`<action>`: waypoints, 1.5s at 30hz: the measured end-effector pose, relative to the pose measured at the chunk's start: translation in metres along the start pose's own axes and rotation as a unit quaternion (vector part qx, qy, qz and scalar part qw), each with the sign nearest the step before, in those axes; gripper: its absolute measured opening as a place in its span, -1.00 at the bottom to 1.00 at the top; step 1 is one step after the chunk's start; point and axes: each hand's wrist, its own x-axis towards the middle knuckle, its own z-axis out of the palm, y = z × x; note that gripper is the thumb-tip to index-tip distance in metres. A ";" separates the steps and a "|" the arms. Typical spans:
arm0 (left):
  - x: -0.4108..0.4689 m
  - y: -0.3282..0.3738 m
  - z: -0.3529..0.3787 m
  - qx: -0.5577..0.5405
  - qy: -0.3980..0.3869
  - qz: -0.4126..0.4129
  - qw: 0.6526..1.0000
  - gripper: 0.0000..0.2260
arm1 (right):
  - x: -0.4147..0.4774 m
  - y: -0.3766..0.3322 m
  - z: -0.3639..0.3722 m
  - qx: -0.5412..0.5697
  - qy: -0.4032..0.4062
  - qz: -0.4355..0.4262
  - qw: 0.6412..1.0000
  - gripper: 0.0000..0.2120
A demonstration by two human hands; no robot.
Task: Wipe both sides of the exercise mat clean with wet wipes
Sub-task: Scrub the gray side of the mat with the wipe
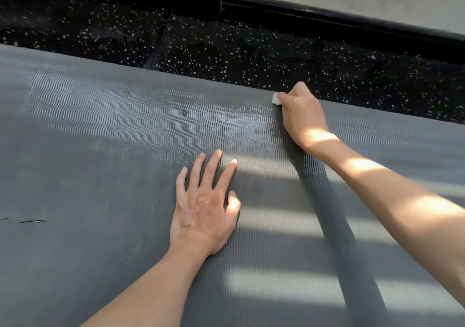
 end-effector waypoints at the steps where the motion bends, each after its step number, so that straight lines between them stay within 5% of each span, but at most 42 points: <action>1: 0.001 0.000 0.000 0.002 -0.001 0.002 1.000 -0.47 | -0.008 0.003 0.000 0.003 -0.005 -0.006 1.000 -0.79; 13: 0.001 -0.001 -0.001 0.005 -0.003 0.003 1.000 -0.47 | -0.029 0.006 0.002 0.034 0.042 -0.064 0.997 -0.86; 19: -0.001 -0.001 0.000 0.000 0.007 0.000 1.000 -0.47 | -0.026 -0.009 -0.001 0.038 0.064 0.002 0.997 -0.81; 24: 0.000 0.001 -0.001 -0.003 0.000 -0.001 1.000 -0.46 | -0.085 -0.018 -0.007 0.039 -0.010 -0.076 0.996 -0.88; 28: -0.001 -0.001 0.000 -0.007 -0.002 -0.007 1.000 -0.45 | -0.067 -0.014 -0.001 0.035 0.036 -0.029 0.998 -0.88; 33: 0.001 0.001 0.000 -0.006 -0.002 -0.007 1.000 -0.45 | -0.111 -0.031 -0.009 0.133 -0.010 -0.092 0.987 -0.73; 37: 0.000 0.001 -0.002 -0.004 -0.003 -0.010 1.000 -0.45 | -0.071 -0.024 -0.002 0.060 0.036 -0.036 0.997 -0.84; 42: 0.001 0.001 -0.001 -0.012 0.000 -0.013 1.000 -0.44 | -0.128 -0.035 -0.009 0.178 0.011 -0.084 0.980 -0.85; 45: 0.001 0.001 -0.001 -0.021 0.005 -0.012 1.000 -0.45 | -0.088 -0.030 -0.008 0.151 0.004 -0.025 0.988 -0.86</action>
